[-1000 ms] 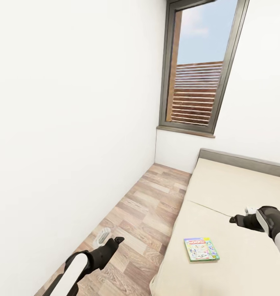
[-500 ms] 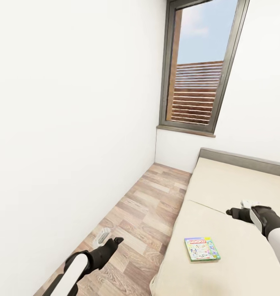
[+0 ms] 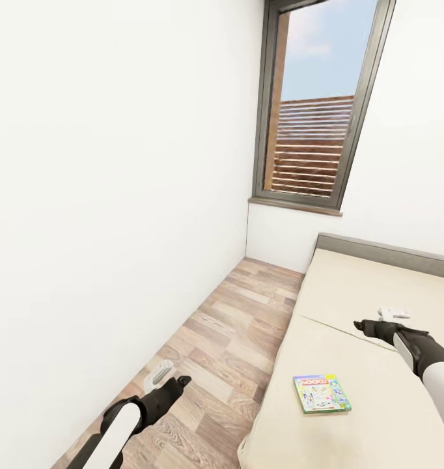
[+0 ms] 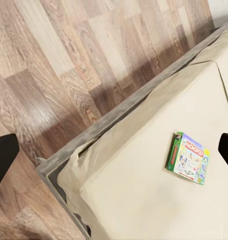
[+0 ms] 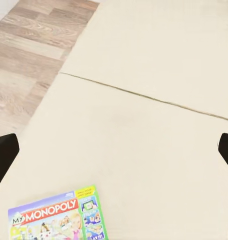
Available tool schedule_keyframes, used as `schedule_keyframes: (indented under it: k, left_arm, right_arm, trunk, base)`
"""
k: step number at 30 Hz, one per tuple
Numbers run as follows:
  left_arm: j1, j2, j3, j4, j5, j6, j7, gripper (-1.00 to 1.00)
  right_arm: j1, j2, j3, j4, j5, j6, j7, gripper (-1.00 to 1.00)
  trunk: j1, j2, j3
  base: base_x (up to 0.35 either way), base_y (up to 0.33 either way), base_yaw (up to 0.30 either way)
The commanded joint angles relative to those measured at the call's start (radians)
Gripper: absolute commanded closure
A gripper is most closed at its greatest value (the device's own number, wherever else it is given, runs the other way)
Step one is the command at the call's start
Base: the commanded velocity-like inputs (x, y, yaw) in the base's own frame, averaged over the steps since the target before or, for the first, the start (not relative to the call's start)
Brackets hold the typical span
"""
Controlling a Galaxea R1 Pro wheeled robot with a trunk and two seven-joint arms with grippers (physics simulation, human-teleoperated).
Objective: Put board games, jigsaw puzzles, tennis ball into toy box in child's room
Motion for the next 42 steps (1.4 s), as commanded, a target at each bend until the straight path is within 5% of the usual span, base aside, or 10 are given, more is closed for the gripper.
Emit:
schedule_keyframes:
  k: [1, 5, 14, 23, 37, 38, 39, 42]
  left_arm:
    - [-0.001, 0.001, -0.002, 0.0, 0.007, -0.005, 0.01, -1.0]
    - [-0.001, -0.002, -0.001, 0.026, -0.004, -0.023, 0.01, -1.0]
    - [-0.001, -0.005, 0.003, 0.058, -0.006, -0.027, 0.01, -1.0]
    - [-0.001, -0.006, 0.002, 0.068, -0.005, -0.027, 0.011, -1.0]
    - [-0.001, -0.006, 0.002, 0.069, -0.007, -0.027, 0.012, -1.0]
    - [-0.001, -0.006, 0.002, 0.069, -0.006, -0.027, 0.012, -1.0]
    - [-0.001, -0.007, 0.003, 0.069, 0.007, -0.026, 0.004, -1.0]
    - [-0.001, -0.007, 0.003, 0.069, 0.01, -0.026, -0.009, -1.0]
  right_arm:
    - [0.003, 0.006, -0.009, 0.0, 0.012, -0.009, 0.006, -1.0]
    - [0.024, 0.053, -0.009, 0.008, 0.017, -0.095, 0.0, -1.0]
    - [0.032, 0.057, -0.008, 0.005, 0.021, -0.121, 0.068, -1.0]
    - [0.034, 0.057, -0.001, -0.002, 0.021, 0.129, 0.15, -1.0]
    - [0.033, 0.058, 0.0, -0.001, 0.025, 0.168, 0.158, -1.0]
    - [0.032, 0.057, -0.002, 0.0, 0.025, 0.186, 0.157, -1.0]
    - [0.024, 0.059, -0.005, 0.0, 0.022, 0.288, 0.156, -1.0]
    - [0.005, 0.063, -0.008, -0.013, 0.02, 0.374, 0.141, -1.0]
  trunk:
    - [0.004, -0.008, -0.005]
    - [0.019, -0.036, -0.017]
    - [0.054, -0.099, -0.045]
    - [0.088, -0.162, -0.074]
    - [0.142, -0.26, -0.117]
    - [0.146, -0.267, -0.121]
    - [0.15, -0.274, -0.124]
    - [0.161, -0.295, -0.133]
  base:
    - [0.0, 0.0, 0.0]
    - [0.0, 0.0, 0.0]
    - [0.0, 0.0, 0.0]
    - [0.0, 0.0, 0.0]
    - [0.0, 0.0, 0.0]
    - [0.0, 0.0, 0.0]
    - [0.0, 0.0, 0.0]
    - [0.0, 0.0, 0.0]
